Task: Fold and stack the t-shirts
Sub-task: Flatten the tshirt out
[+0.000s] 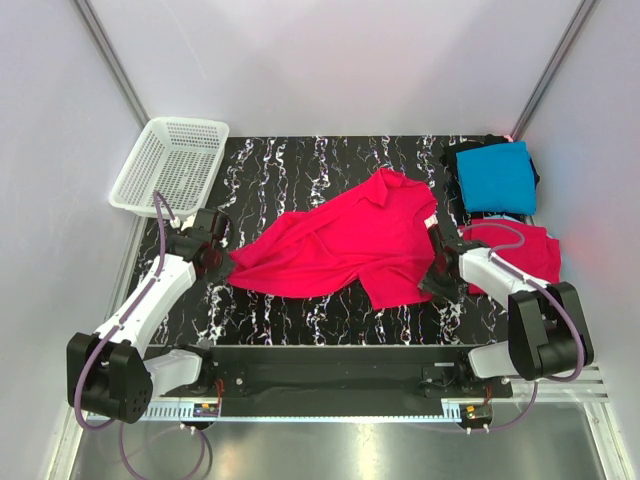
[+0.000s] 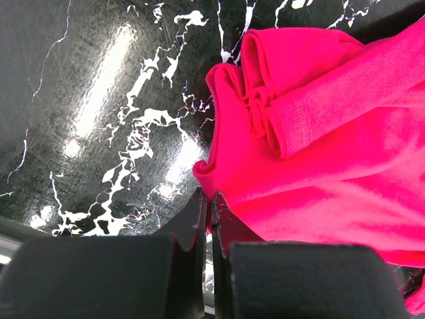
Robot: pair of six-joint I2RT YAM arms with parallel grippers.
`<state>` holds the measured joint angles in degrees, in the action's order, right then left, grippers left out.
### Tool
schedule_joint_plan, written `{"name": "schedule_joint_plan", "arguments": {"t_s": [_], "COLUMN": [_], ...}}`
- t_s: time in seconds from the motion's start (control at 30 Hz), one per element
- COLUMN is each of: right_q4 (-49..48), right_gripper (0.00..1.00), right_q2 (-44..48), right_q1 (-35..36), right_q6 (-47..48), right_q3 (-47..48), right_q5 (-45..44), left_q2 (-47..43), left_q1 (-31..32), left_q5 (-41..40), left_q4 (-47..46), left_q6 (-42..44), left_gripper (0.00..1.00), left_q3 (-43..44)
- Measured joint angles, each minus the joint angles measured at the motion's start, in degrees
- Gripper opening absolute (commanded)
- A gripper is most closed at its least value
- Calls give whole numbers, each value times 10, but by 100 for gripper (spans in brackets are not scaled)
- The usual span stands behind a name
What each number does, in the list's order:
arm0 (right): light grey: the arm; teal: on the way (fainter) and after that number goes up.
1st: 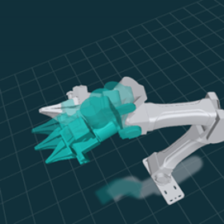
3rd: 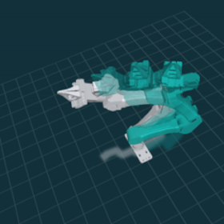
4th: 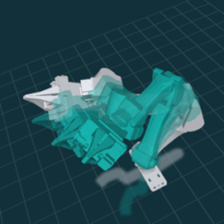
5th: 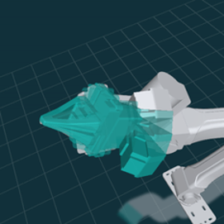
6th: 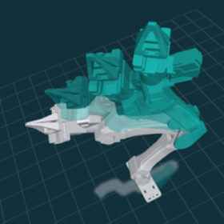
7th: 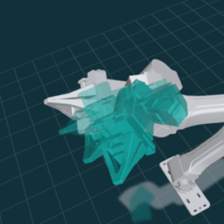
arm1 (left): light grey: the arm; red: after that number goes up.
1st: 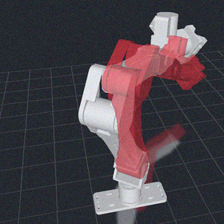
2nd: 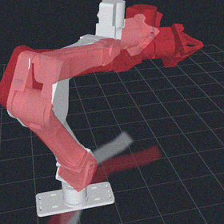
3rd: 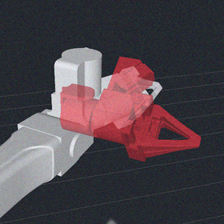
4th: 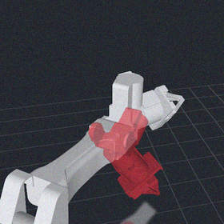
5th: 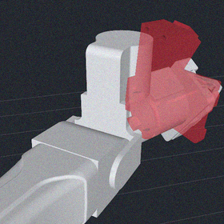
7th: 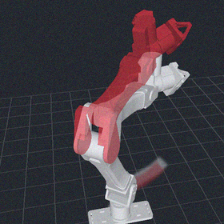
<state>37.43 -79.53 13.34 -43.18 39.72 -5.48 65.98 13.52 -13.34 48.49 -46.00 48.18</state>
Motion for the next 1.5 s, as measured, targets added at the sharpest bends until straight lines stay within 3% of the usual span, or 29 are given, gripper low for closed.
{"name": "schedule_joint_plan", "arguments": {"t_s": [0.1, 0.17, 0.47, 0.67, 1.0, 1.5], "right_q4": [-17, -32, -42, 28, 141, 230], "right_gripper": [15, 0, 0, 0, 0, 0], "right_q2": [-9, -12, 0, 107, 225, 246], "right_q1": [-7, -8, -8, -8, -8, -8], "right_q6": [7, 12, 21, 26, 96, 256], "right_q3": [5, 5, 4, 24, 224, 524], "right_q5": [9, 16, 14, -6, -30, -60], "left_q2": [0, 0, -1, -32, -93, -106], "left_q1": [0, 0, 0, 0, 0, 0], "left_q5": [0, 0, 0, 1, 26, 39], "left_q4": [0, 1, 5, 18, 33, 47], "left_q6": [1, 1, 4, 15, 89, 191], "left_gripper": [1, 1, 0, 0, 0, 0], "left_q3": [0, 0, 0, 3, 102, 300]}}
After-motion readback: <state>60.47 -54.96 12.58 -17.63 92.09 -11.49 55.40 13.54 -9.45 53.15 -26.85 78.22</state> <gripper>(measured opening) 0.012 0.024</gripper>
